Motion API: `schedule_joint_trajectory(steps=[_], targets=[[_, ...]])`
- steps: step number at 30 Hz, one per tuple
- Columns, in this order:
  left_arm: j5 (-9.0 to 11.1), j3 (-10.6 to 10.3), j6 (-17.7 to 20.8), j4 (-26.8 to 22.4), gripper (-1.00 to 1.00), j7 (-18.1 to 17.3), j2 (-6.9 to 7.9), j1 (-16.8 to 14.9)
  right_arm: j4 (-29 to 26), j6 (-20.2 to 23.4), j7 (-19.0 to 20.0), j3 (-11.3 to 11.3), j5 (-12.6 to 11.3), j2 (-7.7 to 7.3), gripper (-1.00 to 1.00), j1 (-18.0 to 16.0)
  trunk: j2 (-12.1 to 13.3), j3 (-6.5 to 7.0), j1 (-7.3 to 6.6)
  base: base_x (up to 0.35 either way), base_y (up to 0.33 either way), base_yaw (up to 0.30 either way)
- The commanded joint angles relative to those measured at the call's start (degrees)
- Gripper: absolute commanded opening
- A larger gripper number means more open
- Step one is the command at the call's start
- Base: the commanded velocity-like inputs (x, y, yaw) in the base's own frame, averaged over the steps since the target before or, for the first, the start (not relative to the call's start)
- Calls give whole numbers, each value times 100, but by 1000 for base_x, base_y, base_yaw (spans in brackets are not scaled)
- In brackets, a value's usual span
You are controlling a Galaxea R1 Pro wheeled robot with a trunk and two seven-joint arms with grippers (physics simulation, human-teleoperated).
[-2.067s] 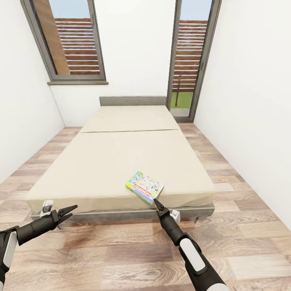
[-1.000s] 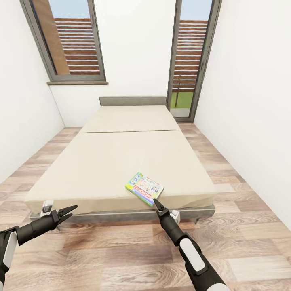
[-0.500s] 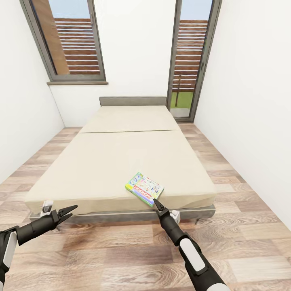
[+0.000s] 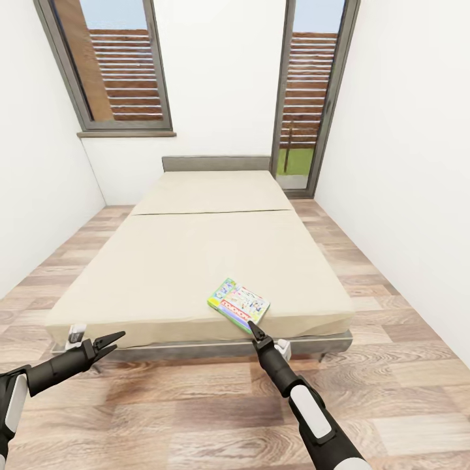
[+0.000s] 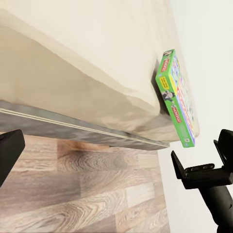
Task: Put all the toys in the child's room - the three board games (two on the bed and one on the table), the two jigsaw puzzles on the table, and the tennis ball on the table - inside the toy box on the table in the child's room.
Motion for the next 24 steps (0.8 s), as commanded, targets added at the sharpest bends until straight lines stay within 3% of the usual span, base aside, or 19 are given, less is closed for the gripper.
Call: schedule_joint_trajectory(steps=[1, 24], targets=[[15, 3, 42, 1, 100, -9, 0, -2, 0, 40, 8, -1, -60, 0, 100, -2, -2, -5, -1, 0, 29, 0], [15, 0, 30, 0, 100, -9, -3, 1, 2, 40, 12, -1, -60, 0, 100, -2, -2, -5, -1, 35, 4, 0]])
